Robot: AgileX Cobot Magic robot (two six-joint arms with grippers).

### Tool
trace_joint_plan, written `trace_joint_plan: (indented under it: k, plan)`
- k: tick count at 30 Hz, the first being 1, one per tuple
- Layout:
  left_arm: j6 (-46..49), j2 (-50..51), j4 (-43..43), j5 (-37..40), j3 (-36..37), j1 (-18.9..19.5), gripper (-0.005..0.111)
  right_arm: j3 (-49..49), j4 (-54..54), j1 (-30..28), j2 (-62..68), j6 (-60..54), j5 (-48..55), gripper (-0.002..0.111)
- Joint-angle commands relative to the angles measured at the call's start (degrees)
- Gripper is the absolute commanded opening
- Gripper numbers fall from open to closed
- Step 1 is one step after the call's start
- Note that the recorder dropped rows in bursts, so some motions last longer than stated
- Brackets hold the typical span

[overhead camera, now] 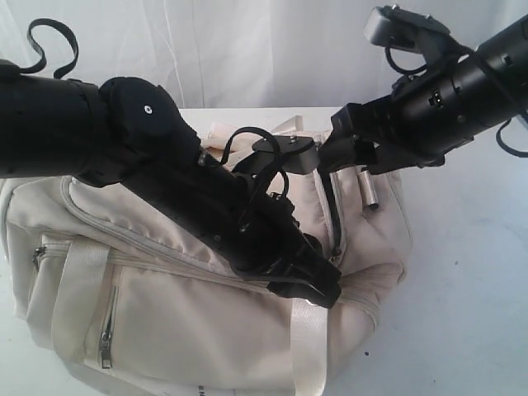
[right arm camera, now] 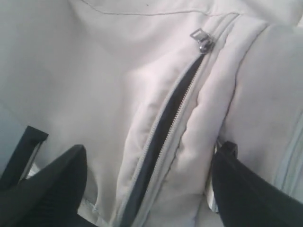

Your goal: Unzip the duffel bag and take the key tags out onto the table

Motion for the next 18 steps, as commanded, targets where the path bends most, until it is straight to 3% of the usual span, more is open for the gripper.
trace_joint_plan:
  k: [1,8,18]
  plan:
    - [0.03,-0.5,-1.13,0.66,0.29,-0.38,0.0,0.48,2.87,0.28,2.37,-0.88,0.25,0.069]
    - [0.03,-0.5,-1.52,0.66,0.29,-0.38,0.0,0.48,2.49,2.91,6.44,-0.88,-1.27,0.068]
    - [0.28,-0.5,-1.91,0.66,0.29,-0.38,0.0,0.48,2.04,3.0,10.92,-0.57,-1.67,0.053]
